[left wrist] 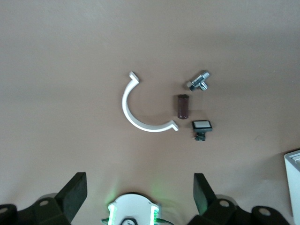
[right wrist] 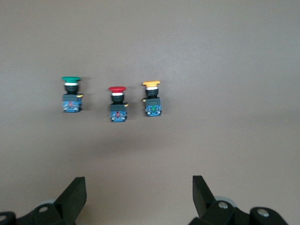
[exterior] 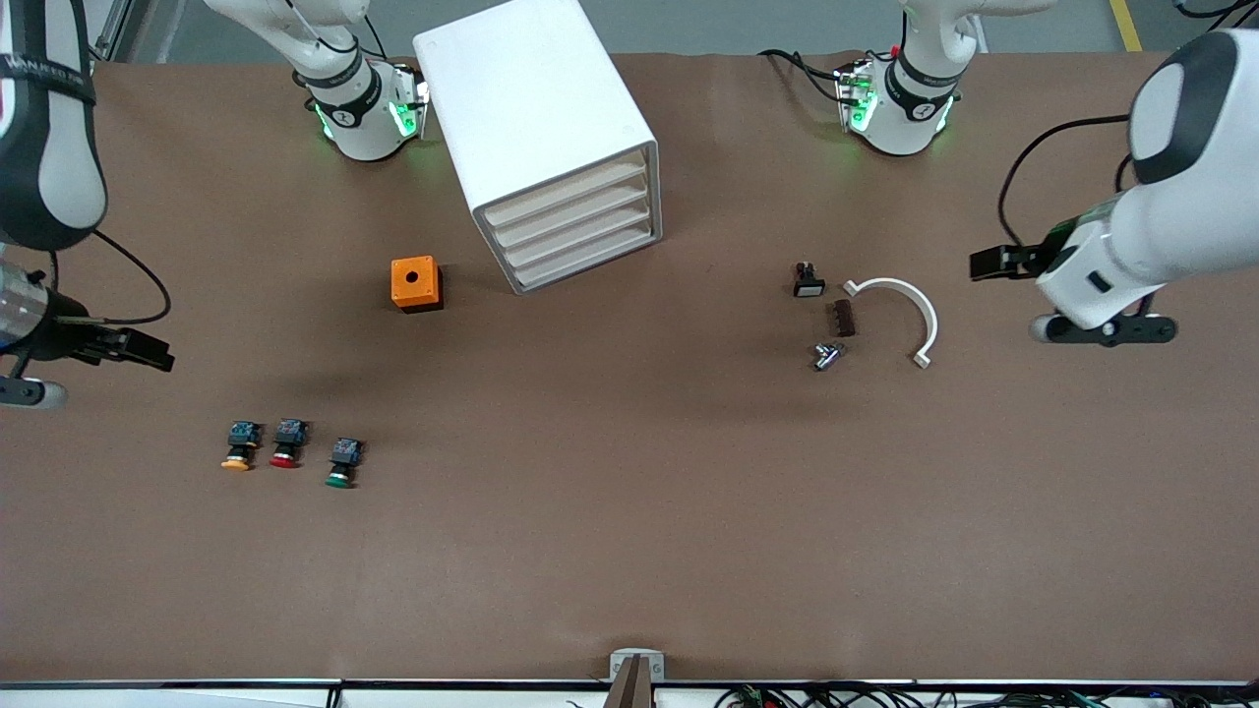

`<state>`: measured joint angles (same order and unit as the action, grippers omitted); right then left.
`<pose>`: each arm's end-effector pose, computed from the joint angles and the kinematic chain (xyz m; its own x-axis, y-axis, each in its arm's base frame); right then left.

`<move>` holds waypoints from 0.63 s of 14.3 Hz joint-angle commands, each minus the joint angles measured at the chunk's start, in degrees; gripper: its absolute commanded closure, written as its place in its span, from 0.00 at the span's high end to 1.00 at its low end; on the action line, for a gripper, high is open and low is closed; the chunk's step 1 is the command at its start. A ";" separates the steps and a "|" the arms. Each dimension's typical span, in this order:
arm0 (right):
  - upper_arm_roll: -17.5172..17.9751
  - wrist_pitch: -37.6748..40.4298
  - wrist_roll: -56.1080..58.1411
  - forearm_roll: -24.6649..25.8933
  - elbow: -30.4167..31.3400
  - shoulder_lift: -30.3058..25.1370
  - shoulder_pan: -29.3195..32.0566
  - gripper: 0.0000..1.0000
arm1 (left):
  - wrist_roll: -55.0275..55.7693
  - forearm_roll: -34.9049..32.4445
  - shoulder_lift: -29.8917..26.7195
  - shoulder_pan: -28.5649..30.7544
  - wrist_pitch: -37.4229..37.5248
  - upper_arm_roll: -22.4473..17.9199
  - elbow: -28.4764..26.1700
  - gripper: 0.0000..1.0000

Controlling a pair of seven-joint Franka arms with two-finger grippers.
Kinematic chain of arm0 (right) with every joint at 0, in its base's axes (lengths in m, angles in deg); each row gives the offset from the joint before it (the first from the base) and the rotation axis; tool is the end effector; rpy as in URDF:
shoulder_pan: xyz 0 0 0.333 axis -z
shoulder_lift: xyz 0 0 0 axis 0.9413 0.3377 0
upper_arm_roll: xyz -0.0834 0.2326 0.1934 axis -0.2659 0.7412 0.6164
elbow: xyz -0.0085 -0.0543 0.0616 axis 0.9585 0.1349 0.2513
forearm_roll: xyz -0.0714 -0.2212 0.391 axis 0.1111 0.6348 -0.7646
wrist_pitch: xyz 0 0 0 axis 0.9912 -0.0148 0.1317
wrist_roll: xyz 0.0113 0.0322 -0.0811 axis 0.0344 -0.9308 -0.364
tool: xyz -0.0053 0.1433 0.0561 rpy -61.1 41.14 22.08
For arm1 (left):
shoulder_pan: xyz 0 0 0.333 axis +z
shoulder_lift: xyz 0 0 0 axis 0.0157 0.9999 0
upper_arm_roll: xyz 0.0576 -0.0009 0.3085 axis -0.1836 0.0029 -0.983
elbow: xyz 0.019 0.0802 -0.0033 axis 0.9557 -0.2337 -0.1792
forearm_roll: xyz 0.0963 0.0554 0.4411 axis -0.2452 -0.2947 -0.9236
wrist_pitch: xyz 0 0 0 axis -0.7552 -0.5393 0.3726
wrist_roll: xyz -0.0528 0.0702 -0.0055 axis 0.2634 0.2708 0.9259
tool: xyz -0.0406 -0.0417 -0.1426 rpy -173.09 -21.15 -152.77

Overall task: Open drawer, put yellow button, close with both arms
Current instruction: 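Move the right gripper toward the yellow button while the left gripper reaches the cabinet, then grasp the yellow button with the right gripper while the left gripper grips the drawer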

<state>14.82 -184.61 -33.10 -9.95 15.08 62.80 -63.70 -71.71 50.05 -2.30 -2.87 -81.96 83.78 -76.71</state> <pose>0.6546 -0.1206 0.3614 0.9941 -0.1046 -0.0298 -0.1037 -0.9942 0.0297 0.6039 -0.1105 0.4393 0.9444 0.0089 -0.3287 0.0031 -0.9998 -0.0182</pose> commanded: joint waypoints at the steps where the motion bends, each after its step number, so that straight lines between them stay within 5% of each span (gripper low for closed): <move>1: 0.80 -4.29 0.91 0.12 0.46 4.16 1.43 1.00 | 8.50 4.32 3.22 -0.80 2.99 2.98 2.85 1.00; 9: 1.06 -17.21 4.68 -3.39 0.99 17.26 4.24 1.00 | 53.66 31.04 18.68 -7.66 8.27 3.78 11.02 1.00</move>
<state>14.84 -199.72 -30.84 -11.41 16.59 77.68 -60.76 -26.82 76.03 11.03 -10.11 -75.79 87.63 -70.40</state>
